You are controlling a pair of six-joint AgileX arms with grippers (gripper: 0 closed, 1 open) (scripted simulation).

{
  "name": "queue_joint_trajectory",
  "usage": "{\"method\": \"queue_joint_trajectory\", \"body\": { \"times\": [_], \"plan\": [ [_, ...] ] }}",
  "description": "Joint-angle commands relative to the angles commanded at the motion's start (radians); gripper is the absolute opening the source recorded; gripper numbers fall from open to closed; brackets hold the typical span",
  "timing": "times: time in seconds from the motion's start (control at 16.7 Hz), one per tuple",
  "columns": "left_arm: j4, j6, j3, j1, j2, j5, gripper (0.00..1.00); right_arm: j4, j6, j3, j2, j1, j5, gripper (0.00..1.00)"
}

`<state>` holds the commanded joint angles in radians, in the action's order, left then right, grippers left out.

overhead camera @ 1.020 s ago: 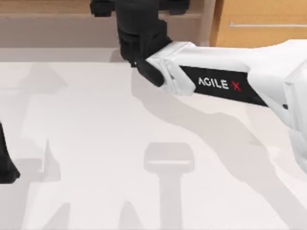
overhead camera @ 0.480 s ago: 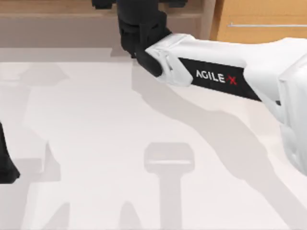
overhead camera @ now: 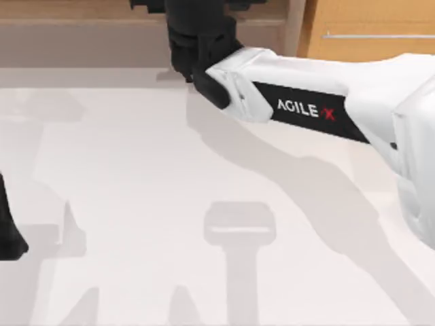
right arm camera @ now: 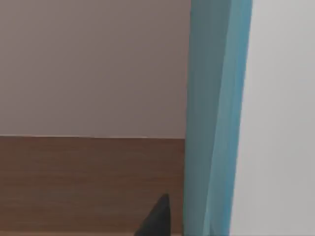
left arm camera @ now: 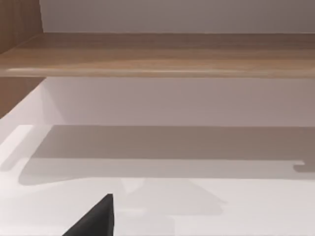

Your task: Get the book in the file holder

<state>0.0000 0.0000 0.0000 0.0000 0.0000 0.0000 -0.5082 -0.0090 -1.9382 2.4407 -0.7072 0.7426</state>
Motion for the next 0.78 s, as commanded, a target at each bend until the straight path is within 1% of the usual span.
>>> {"method": "queue_joint_trajectory", "body": {
  "times": [0.36,0.42,0.78],
  "plan": [
    [0.000,0.000,0.000,0.000,0.000,0.000,1.00,0.000,0.000,0.000,0.000,0.000,0.000,0.02],
    [0.000,0.000,0.000,0.000,0.000,0.000,1.00,0.000,0.000,0.000,0.000,0.000,0.000,0.00],
    [0.000,0.000,0.000,0.000,0.000,0.000,1.00,0.000,0.000,0.000,0.000,0.000,0.000,0.00]
  ]
}}
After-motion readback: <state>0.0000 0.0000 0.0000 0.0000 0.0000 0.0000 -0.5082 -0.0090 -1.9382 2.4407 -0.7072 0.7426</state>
